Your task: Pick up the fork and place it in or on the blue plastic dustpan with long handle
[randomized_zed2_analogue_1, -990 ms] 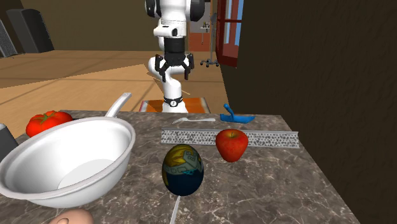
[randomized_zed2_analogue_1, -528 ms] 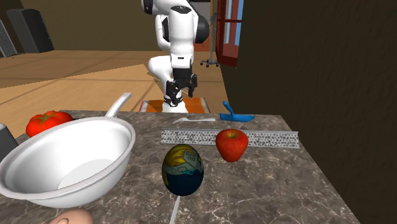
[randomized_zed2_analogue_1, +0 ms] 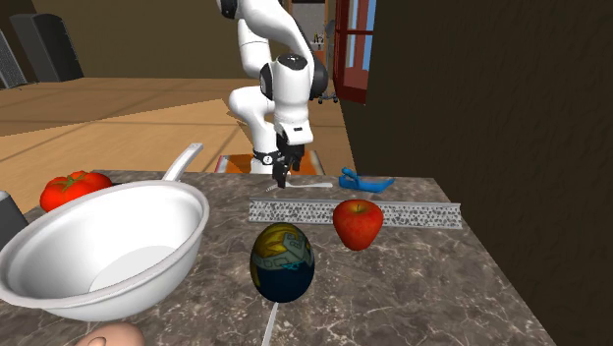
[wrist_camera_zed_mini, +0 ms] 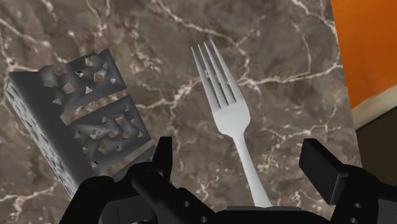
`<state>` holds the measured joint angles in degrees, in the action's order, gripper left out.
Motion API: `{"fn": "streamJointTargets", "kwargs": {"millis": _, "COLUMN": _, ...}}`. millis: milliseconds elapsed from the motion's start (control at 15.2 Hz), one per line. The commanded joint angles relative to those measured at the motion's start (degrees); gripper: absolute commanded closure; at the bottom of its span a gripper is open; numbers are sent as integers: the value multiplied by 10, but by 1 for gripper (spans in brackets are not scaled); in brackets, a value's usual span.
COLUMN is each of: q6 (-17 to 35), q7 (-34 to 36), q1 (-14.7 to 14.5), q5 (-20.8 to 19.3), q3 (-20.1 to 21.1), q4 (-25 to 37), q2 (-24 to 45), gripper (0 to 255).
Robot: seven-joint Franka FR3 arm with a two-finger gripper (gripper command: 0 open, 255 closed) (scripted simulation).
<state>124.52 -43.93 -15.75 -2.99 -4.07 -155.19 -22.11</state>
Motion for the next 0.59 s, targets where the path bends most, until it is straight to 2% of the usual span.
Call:
{"fn": "streamJointTargets", "kwargs": {"millis": 0, "q6": 20, "q7": -4, "q1": -2, "q5": 0, "q3": 0, "q4": -9, "q2": 12, "gripper": 0}}
{"fn": "streamJointTargets", "kwargs": {"millis": 330, "q6": 65, "q7": -4, "q1": -2, "q5": 0, "q3": -1, "q4": -29, "q2": 37, "gripper": 0}}
{"fn": "streamJointTargets", "kwargs": {"millis": 528, "q6": 65, "q7": -4, "q1": -2, "q5": 0, "q3": -1, "q4": -29, "q2": 37, "gripper": 0}}
